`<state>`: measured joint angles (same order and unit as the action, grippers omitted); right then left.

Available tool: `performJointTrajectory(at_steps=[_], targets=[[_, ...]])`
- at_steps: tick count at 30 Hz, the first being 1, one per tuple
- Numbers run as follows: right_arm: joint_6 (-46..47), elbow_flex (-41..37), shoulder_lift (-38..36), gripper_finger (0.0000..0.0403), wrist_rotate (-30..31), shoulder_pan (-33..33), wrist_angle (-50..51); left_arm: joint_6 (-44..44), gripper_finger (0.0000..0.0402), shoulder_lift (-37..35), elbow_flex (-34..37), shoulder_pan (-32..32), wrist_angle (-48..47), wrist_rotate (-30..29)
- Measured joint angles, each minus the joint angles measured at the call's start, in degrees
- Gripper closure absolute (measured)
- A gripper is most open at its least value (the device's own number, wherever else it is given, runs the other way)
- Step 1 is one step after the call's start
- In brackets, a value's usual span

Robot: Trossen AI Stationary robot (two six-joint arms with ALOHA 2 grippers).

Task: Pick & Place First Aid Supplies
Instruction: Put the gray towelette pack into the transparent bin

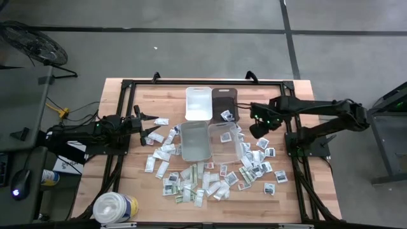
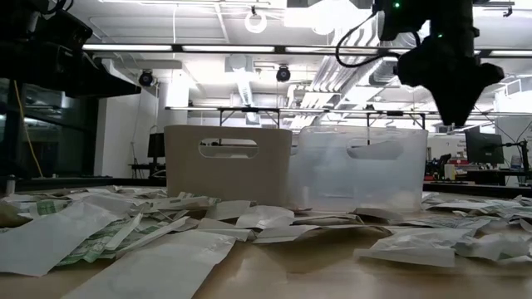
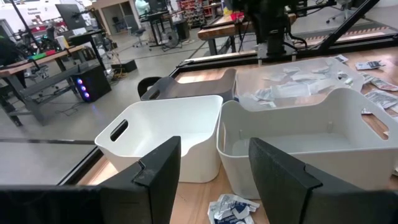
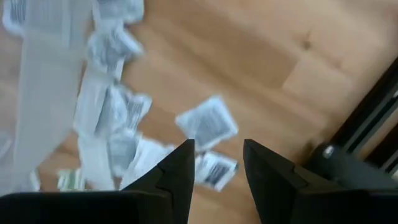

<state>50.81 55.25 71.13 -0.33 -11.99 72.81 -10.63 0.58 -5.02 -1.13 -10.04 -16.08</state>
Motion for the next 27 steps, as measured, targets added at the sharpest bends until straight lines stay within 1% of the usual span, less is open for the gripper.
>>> performJointTrajectory(at_steps=[2, 5, 8, 11, 16, 19, 23, 27], targets=[[0.56, -1.64, -0.31, 0.0272, -3.31, 0.02, 0.05, 0.0, 0.0213, 0.0, 0.0, 0.0, 0.0, 0.0], [2.63, -6.36, -1.4, 0.0272, -9.07, 0.12, -1.45, 0.0, 0.0213, 0.01, 0.0, 0.0, 0.0, 0.0], [6.47, -10.22, -2.51, 0.0272, -11.99, 1.36, -6.01, 0.0, 0.0213, 0.02, 0.0, 0.02, 0.0, 0.0], [10.61, -13.43, -3.79, 0.0272, -12.74, 3.09, -9.0, 0.0, 0.0213, 0.02, 0.0, 0.01, 0.0, 0.0], [17.42, -18.47, -5.6, 0.0272, -13.39, 6.1, -10.5, 0.0, 0.0213, 0.02, 0.01, 0.02, -0.01, 0.0], [21.13, -20.63, -6.1, 0.0272, -13.76, 7.7, -13.93, 0.0, 0.0213, 0.01, 0.0, 0.0, -0.01, 0.0], [25.0, -22.7, -5.88, 0.0272, -13.24, 9.48, -20.41, 0.0, 0.0213, 0.0, 0.0, 0.02, 0.0, 0.0], [28.37, -24.54, -5.86, 0.0272, -11.54, 10.42, -22.08, 0.0, 0.0213, 0.01, 0.0, 0.01, 0.0, 0.0]])
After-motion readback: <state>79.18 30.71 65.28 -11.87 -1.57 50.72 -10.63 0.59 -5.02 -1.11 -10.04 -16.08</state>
